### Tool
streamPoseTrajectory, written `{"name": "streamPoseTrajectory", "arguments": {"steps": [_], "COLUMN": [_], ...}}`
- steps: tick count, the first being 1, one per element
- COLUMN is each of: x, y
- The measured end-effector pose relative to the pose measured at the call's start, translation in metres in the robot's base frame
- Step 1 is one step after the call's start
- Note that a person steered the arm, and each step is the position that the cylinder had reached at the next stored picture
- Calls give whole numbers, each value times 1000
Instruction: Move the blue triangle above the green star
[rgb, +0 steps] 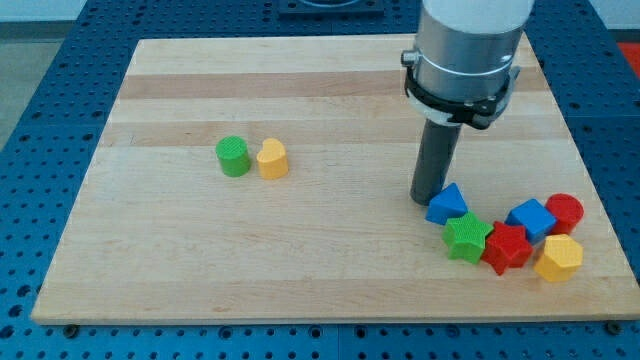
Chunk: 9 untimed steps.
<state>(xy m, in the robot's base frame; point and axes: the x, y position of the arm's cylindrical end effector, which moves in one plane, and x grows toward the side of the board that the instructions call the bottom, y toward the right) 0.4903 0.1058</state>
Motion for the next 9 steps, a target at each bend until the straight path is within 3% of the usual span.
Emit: {"name": "streamPoseTrajectory", "arguments": {"steps": [7, 8, 9], "x": [19, 19, 19], "y": [6, -20, -89]}}
